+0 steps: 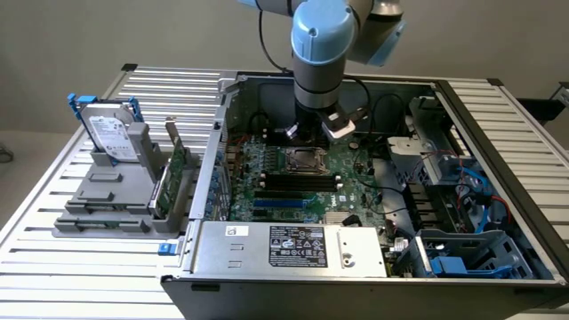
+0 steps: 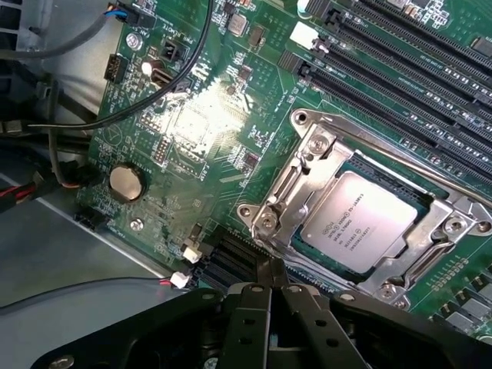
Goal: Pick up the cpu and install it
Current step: 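Close the cpu cover, then install the first cpu locking lever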
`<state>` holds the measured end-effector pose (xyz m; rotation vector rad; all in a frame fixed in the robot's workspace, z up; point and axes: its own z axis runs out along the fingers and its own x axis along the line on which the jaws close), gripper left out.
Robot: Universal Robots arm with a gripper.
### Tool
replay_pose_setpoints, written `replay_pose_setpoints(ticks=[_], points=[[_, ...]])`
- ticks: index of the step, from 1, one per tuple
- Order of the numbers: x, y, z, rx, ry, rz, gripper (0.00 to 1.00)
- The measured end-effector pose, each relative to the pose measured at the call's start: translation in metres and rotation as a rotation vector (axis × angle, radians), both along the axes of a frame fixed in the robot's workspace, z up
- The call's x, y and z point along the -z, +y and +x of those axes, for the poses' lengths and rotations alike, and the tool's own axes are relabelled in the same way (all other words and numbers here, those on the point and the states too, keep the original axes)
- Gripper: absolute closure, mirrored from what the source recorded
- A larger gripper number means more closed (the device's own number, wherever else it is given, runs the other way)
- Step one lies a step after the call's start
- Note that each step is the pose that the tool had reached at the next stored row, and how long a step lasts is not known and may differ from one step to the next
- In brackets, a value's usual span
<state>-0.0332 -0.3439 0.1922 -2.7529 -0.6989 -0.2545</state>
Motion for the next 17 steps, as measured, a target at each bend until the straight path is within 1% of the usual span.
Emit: replay_pose_setpoints(ticks=[3, 13, 15, 17], points=[[-0.0049, 0.0009, 0.000, 0.000, 0.0005, -0.0002, 0.89], [-0.0355, 0.0012, -0.001, 0.000, 0.0088, -0.0002, 0.89], [-0.0394, 0.0000, -0.004, 0.000, 0.0089, -0.0001, 0.89], [-0.0408, -0.0036, -0.008, 0.000, 0.0090, -0.0003, 0.89]])
